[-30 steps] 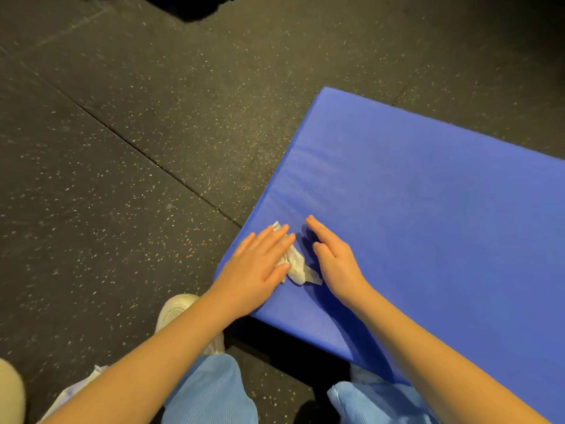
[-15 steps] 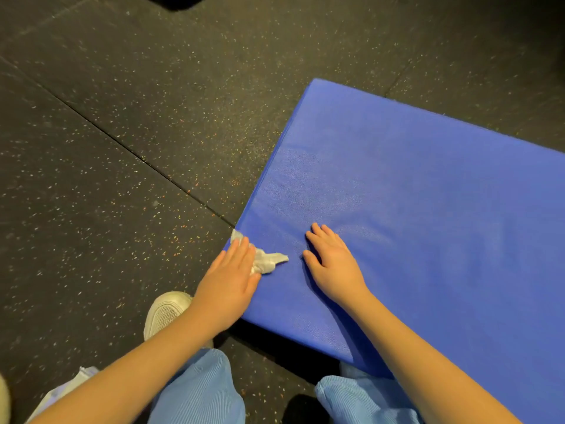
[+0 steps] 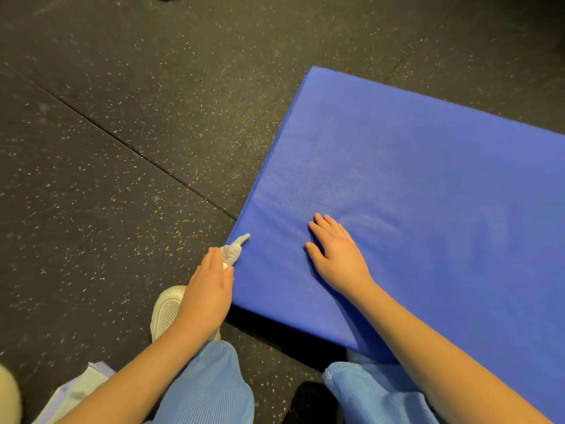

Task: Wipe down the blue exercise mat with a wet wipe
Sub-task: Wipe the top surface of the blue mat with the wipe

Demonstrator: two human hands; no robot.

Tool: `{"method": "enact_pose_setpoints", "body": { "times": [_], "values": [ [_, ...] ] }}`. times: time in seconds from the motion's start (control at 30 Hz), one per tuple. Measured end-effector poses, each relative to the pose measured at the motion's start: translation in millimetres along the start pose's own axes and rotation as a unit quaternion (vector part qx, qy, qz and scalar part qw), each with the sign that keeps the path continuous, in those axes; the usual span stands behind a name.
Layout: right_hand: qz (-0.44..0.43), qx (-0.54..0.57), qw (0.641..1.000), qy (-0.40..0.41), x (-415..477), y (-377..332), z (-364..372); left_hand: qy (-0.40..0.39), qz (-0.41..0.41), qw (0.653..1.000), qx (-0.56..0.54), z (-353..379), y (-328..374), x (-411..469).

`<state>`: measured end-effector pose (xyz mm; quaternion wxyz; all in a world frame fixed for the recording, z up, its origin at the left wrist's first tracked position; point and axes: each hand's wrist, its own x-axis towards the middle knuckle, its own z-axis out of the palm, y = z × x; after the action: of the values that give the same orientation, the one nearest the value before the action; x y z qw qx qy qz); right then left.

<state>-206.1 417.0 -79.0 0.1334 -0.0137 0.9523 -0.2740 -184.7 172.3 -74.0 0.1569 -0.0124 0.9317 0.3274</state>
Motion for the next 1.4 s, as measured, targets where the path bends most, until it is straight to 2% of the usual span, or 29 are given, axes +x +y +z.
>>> {"method": "enact_pose_setpoints", "body": {
  "times": [0.1,0.2,0.3,0.4,0.57,0.7,0.87,1.03,1.17,1.3,1.4],
  "values": [
    [-0.002,0.003,1.0,0.001,-1.0,0.3,-1.1,0.006,0.031,0.999,-0.035,0.3,6.3,-14.7],
    [0.0,0.003,1.0,0.002,0.1,0.3,-0.3,-0.016,0.06,0.998,-0.011,-7.2,-0.4,-16.5],
    [0.0,-0.003,1.0,0.0,0.8,-0.2,0.4,-0.043,0.055,0.997,0.021,-5.9,-4.7,13.9],
    [0.002,-0.003,1.0,0.0,-1.0,-0.3,-0.9,-0.012,0.018,0.999,0.047,3.2,-1.0,34.4],
    [-0.004,-0.005,1.0,0.002,-1.1,-0.7,-1.1,-0.004,0.12,0.987,0.11,8.6,-10.0,-9.2],
    [-0.002,-0.011,1.0,-0.003,-1.6,-2.4,-2.9,-0.046,0.107,0.988,0.103,1.7,-9.2,2.0],
    [-0.002,-0.004,1.0,-0.004,-4.2,-4.8,-6.9,0.005,0.077,0.992,0.105,8.8,17.9,53.0],
    [-0.012,-0.013,1.0,-0.009,-6.0,-3.8,-5.9,-0.033,0.167,0.971,0.17,20.6,11.4,10.8],
    [-0.011,-0.016,1.0,-0.014,-2.9,-2.8,-3.2,-0.039,0.159,0.973,0.164,20.4,11.2,31.5],
    [-0.006,0.003,1.0,-0.011,-3.4,-2.4,-5.3,-0.027,0.088,0.982,0.165,20.5,23.6,85.7],
    [-0.002,0.008,1.0,-0.016,-3.2,-2.9,-5.5,-0.021,0.121,0.976,0.179,23.2,26.7,73.9]
  ]
}}
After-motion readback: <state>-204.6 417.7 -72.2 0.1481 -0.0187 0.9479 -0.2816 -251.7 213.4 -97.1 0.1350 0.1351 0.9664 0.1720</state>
